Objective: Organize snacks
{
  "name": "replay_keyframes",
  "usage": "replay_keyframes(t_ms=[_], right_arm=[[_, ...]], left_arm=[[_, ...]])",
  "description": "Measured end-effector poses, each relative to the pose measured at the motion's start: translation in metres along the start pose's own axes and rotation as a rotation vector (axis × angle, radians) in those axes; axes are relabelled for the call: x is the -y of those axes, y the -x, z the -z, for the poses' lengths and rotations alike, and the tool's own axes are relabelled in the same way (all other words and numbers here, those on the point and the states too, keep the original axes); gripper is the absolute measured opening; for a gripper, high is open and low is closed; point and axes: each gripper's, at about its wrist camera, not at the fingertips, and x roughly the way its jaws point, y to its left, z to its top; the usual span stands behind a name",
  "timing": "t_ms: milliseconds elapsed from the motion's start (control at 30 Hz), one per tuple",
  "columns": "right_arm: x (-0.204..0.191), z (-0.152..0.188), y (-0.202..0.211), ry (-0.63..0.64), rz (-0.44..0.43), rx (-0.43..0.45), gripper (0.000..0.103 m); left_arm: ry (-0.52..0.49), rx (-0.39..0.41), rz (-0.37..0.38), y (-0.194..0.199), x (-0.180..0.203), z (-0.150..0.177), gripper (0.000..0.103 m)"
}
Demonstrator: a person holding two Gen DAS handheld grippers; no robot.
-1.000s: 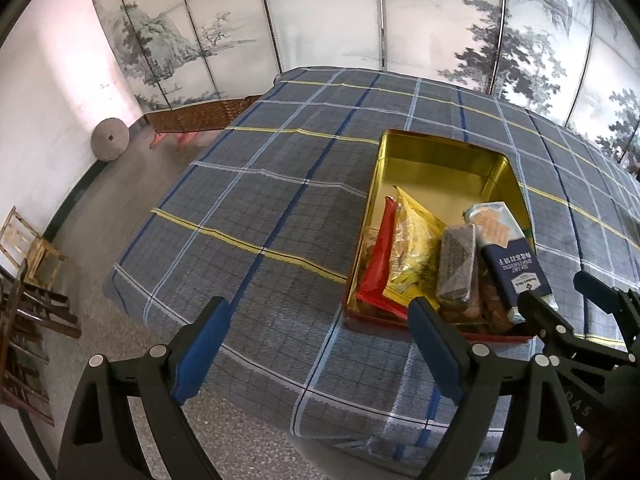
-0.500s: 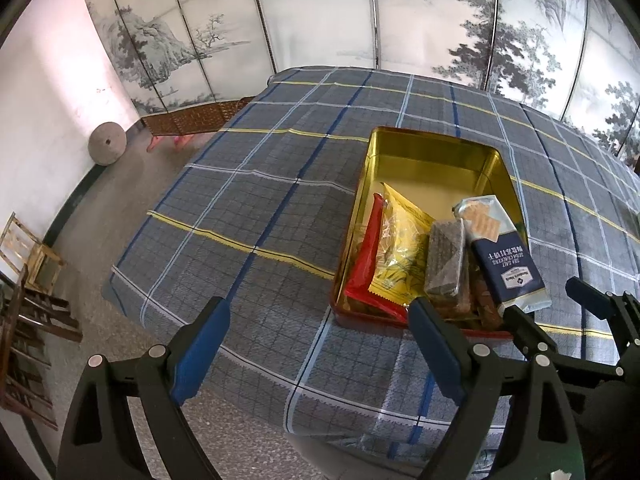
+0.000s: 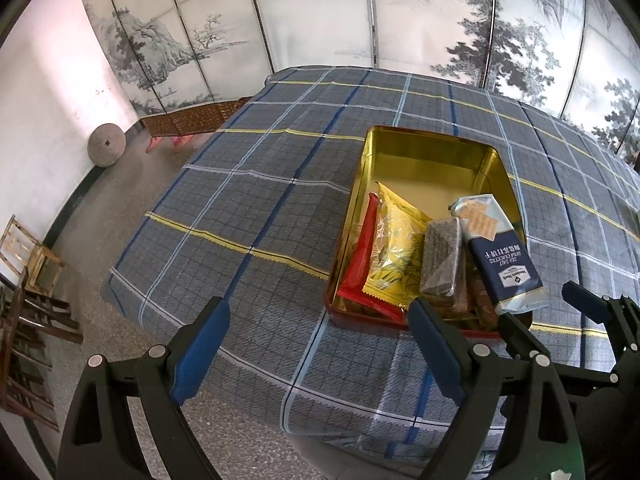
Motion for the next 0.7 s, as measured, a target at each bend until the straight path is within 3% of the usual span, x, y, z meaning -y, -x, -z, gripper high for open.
replay_keyframes(t_ms=[700], right_arm=[[0.0006, -0.0004, 0.0012, -0.005, 0.001, 0.000, 0.084]], left_arm=[[-0.012, 0.007, 0.029, 0.0003, 0.0038, -0.0007, 0.089]])
